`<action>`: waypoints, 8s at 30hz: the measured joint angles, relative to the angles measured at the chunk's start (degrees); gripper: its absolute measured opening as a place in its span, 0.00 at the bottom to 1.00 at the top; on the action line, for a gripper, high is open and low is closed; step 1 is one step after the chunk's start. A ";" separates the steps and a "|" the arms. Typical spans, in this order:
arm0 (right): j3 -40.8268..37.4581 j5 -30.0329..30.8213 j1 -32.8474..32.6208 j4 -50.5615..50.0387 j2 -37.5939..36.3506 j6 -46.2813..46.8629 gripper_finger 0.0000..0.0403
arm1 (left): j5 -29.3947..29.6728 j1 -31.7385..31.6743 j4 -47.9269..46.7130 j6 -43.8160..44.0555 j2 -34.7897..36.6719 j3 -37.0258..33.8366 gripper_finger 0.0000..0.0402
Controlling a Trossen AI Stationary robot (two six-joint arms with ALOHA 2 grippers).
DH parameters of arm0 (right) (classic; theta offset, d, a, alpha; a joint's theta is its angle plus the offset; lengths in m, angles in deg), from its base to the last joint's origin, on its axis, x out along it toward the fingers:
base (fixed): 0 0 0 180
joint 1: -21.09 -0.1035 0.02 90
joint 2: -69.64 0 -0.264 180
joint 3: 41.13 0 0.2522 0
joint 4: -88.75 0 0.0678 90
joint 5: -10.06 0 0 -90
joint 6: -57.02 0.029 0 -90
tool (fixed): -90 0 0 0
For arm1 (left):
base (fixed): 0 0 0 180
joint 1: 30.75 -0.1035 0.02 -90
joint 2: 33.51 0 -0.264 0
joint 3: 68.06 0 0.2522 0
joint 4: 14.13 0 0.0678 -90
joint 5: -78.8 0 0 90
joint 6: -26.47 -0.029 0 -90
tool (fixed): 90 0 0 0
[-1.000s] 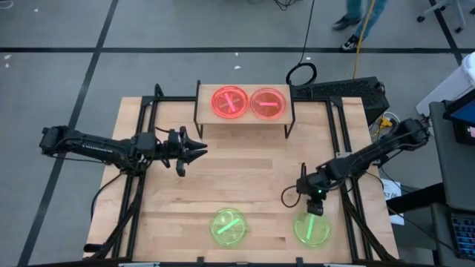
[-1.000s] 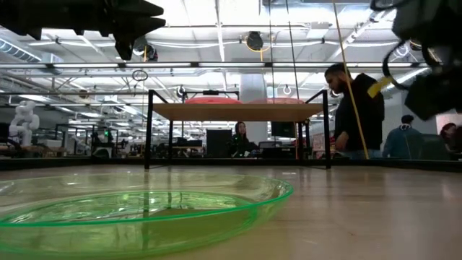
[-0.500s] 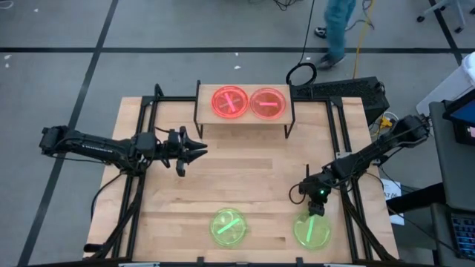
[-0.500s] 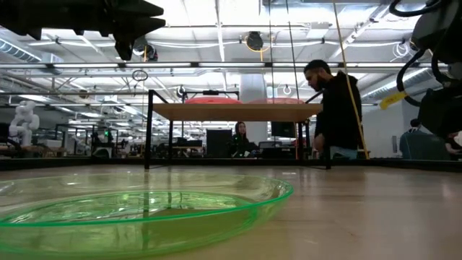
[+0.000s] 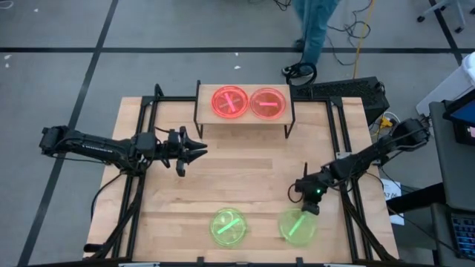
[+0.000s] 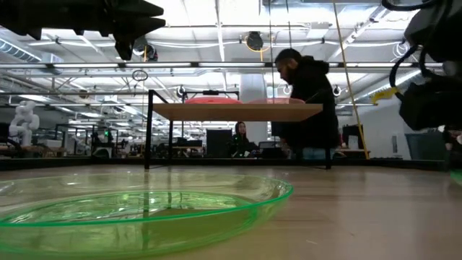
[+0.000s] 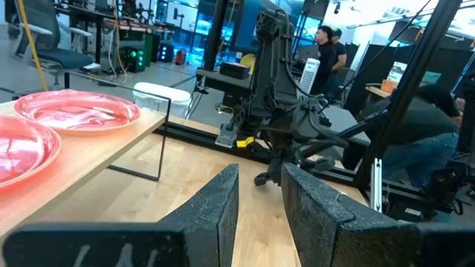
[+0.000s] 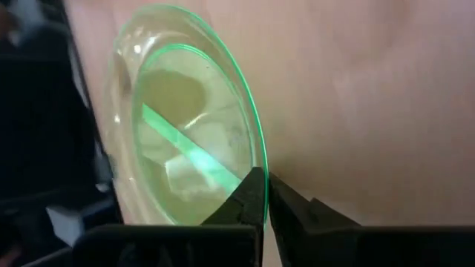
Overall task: Place and stack plates onto a shelf
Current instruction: Stack the right green plate on top of the pink plate, then stack the green plate on top of the green plate
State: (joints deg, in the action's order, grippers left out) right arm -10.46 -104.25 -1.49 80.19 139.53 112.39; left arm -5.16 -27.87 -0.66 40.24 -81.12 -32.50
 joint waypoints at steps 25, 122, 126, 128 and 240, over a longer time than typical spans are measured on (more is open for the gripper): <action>0.09 32.92 24.84 21.80 -19.33 -25.08 0.00 | 0.07 -0.01 0.09 -0.16 0.00 0.00 0.28; 34.91 -1.47 58.51 -6.72 -32.15 -41.24 0.35 | -14.12 5.09 -12.11 19.15 -25.49 6.01 0.28; 34.91 -1.49 57.46 -7.21 -32.75 -41.39 0.35 | -14.57 7.37 -11.96 23.02 -29.64 6.01 0.28; 34.91 -1.49 57.11 -7.16 -32.83 -41.50 0.35 | -15.64 8.72 -11.46 25.14 -31.66 6.03 0.28; 32.74 -1.29 56.95 -6.26 -33.33 -43.05 0.35 | -21.02 -35.60 -24.21 6.90 -56.13 59.56 0.00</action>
State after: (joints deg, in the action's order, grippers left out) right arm 22.28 -105.55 55.46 73.92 106.20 69.33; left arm -26.18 -63.47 -24.87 47.14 -137.26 27.06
